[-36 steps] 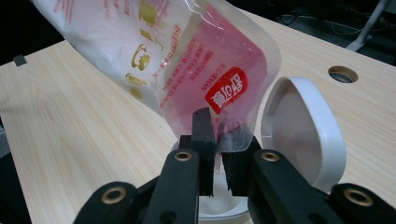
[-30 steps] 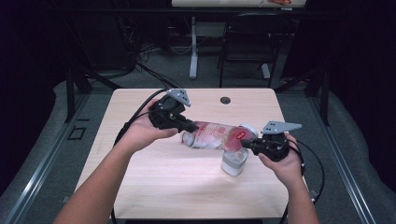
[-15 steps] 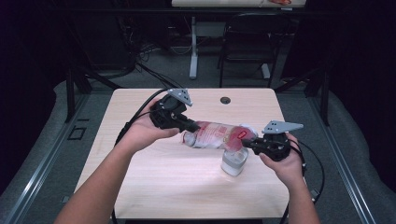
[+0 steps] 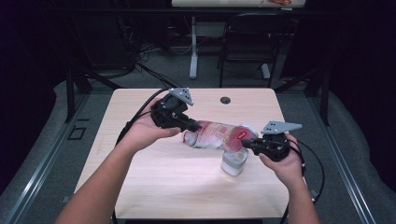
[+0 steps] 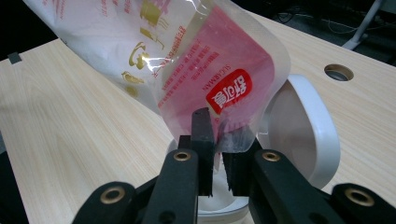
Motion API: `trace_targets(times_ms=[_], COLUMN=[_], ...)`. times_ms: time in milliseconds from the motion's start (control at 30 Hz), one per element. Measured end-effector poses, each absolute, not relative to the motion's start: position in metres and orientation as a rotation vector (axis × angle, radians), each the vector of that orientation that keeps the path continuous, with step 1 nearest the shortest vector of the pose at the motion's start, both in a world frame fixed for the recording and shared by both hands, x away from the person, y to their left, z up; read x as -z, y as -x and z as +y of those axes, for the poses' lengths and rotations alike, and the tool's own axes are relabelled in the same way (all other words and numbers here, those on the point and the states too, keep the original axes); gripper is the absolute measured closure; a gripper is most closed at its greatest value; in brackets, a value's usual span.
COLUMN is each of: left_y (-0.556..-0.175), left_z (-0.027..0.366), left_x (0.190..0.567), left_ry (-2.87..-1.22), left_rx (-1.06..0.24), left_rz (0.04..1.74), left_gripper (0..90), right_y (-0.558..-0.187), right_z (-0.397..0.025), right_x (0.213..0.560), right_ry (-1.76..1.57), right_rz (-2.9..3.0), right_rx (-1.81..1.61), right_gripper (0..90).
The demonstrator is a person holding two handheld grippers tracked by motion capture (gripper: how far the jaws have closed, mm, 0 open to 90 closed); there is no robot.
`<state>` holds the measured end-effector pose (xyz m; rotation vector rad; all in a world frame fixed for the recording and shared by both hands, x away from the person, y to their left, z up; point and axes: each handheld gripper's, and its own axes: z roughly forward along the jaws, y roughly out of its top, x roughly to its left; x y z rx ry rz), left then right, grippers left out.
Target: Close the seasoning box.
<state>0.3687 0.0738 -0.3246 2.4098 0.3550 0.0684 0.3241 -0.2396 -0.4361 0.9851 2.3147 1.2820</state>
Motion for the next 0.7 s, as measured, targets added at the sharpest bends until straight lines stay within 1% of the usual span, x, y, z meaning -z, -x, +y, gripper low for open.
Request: trace_targets(times_ms=[700], left_y=[-0.3698], left_z=[0.0720], left_x=[0.3205], left_ry=[-2.400], left_rx=[-0.066], left_rz=[0.340], left_gripper=[86.1], right_y=[-0.3194], right_z=[-0.2413], right_x=[0.4366], right_ry=[-0.985], right_rz=[2.327], right_rx=[-1.301], right_gripper=[83.9])
